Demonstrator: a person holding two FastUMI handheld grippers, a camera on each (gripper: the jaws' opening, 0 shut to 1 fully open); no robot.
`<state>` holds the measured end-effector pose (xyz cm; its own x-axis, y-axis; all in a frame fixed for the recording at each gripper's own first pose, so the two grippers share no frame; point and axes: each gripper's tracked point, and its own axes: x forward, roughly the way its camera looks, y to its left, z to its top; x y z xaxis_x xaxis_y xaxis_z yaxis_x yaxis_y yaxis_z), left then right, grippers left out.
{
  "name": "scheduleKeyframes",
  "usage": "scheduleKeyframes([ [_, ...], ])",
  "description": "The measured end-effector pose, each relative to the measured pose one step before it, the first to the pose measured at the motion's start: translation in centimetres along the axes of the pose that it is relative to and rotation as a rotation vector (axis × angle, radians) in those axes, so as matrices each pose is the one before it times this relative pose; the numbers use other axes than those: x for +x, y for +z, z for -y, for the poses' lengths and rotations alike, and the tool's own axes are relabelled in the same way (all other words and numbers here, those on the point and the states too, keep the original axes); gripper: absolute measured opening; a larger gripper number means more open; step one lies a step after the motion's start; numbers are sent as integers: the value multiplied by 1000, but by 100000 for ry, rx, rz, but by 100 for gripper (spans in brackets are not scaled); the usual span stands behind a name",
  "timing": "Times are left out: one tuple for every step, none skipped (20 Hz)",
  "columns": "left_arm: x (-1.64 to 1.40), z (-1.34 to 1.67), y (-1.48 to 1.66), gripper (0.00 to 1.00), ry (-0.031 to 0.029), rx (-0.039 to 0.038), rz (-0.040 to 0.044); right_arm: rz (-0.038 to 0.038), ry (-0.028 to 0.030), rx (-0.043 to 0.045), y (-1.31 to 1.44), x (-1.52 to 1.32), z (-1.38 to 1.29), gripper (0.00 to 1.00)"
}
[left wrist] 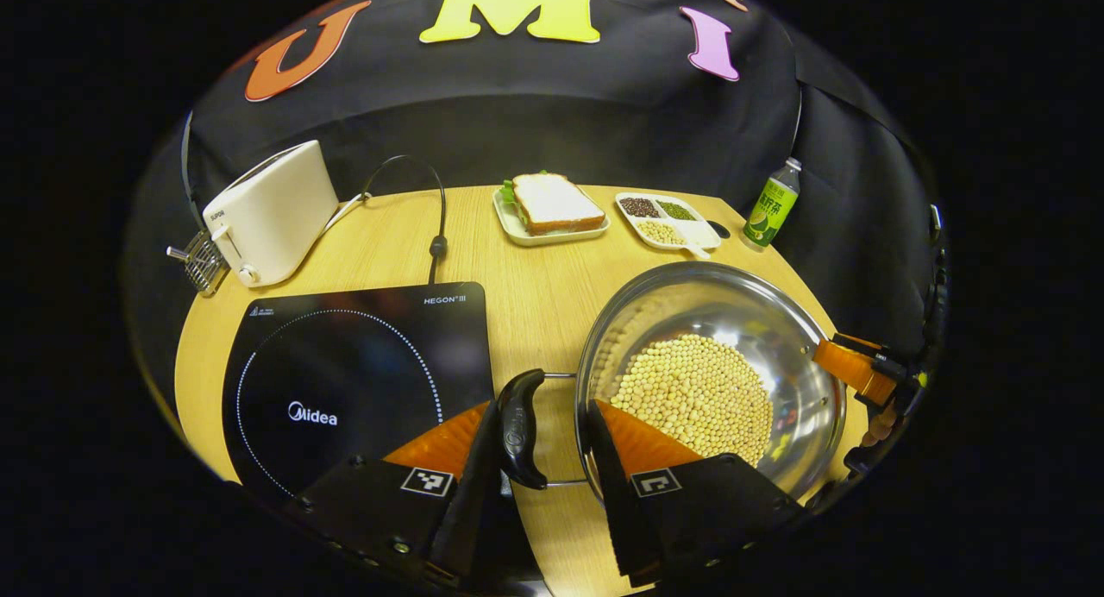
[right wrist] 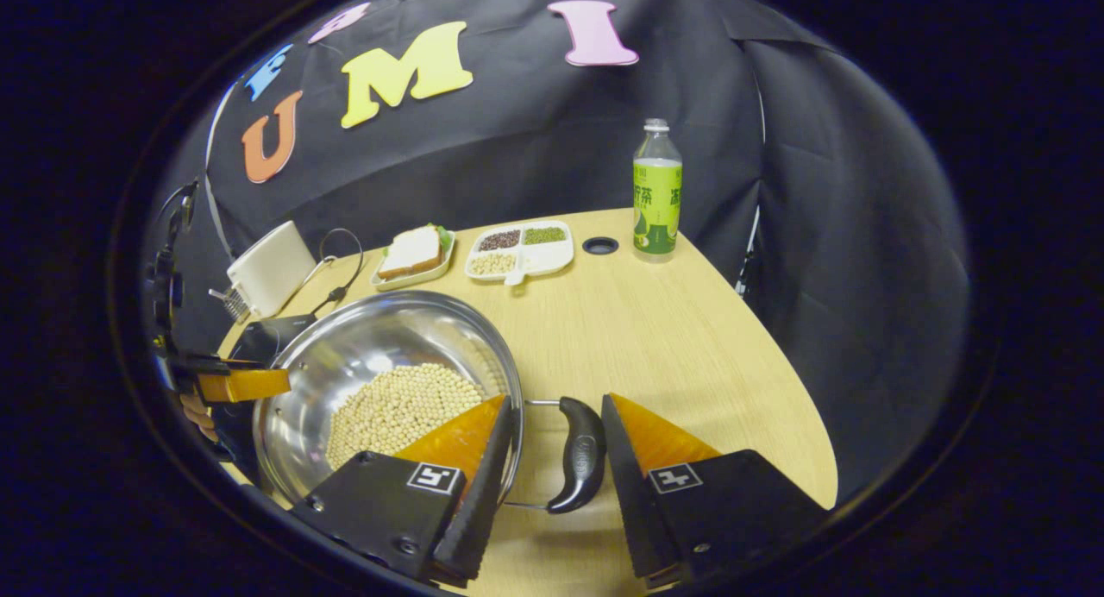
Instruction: First push the handle of the pot to place it horizontally, then grasp the pot with both hands and set it on the induction cooktop.
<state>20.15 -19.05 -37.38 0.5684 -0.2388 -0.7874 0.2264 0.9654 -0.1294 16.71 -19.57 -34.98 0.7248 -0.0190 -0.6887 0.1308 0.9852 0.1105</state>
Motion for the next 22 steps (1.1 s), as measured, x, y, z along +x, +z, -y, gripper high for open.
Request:
scheduleKeyframes([
  [111, -62, 57, 60, 238, 1192, 914, -1661, 705, -300, -104, 87, -13, 64],
  [-81, 76, -112, 58, -33, 494, 104, -2134, 731, -903, -113, 77, 82, 64],
  [14, -76, 69, 67, -58, 512, 772, -1051, 226, 248, 87, 5, 0, 63],
  [59, 16, 56, 57, -68, 1146, 180, -1279, -261, -1226, -124, -69, -16, 63],
  [114, -30, 89, 67, -495, 216, 681, -1132, -756, -512, 33, -166, 122, 60],
  [14, 34, -64, 57, -552, -1604, -491, -952, -1076, 953, -112, -198, -223, 60],
  [-19, 22, 63, 57, -134, -1797, 193, -1132, -775, -189, -159, -301, 34, 59],
  [-296, -11, -309, 46, 418, -173, -1023, 5, -532, 1324, -7, -384, -57, 57],
  [-335, 13, -42, 55, 261, 872, 1147, 733, -547, 610, 150, -466, -71, 58],
  [-402, 38, 107, 55, 95, 417, 1302, 627, -251, 621, 11, -508, -128, 57],
  [-634, -50, -71, 55, 130, -708, 892, 982, 141, 324, 227, -729, -216, 57],
  [-607, -173, -81, 55, -225, -730, 709, 1077, 128, -57, 140, -661, -258, 57],
  [-707, -251, 273, 55, -92, -336, 1114, 475, 236, -636, 153, -766, -346, 58],
  [-783, -160, 383, 55, 121, 349, 1386, 399, 131, -354, 129, -704, -368, 57],
  [-856, -256, 320, 55, 470, 145, 1331, 622, 3, -726, 326, -776, -542, 57],
  [-937, -246, 411, 54, 527, 137, 1500, 1285, -82, -608, 470, -714, -562, 58],
  [-897, -288, 420, 55, 545, -193, 1635, 1125, 59, -750, 446, -710, -567, 58],
  [-944, -450, 353, 55, 543, -463, 1260, 1388, 314, -376, 413, -650, -689, 58],
  [-894, -513, 319, 55, 494, -440, 935, 983, 459, -684, 437, -579, -797, 57],
  [-661, -781, 366, 55, 647, -111, 1123, 715, 670, -535, 293, -423, -777, 57],
  [-627, -790, 296, 55, 616, -300, 752, 418, 724, -189, 267, -414, -946, 58],
  [-641, -904, 207, 55, 739, -431, 707, 130, 795, -966, 191, -176, -921, 57],
])
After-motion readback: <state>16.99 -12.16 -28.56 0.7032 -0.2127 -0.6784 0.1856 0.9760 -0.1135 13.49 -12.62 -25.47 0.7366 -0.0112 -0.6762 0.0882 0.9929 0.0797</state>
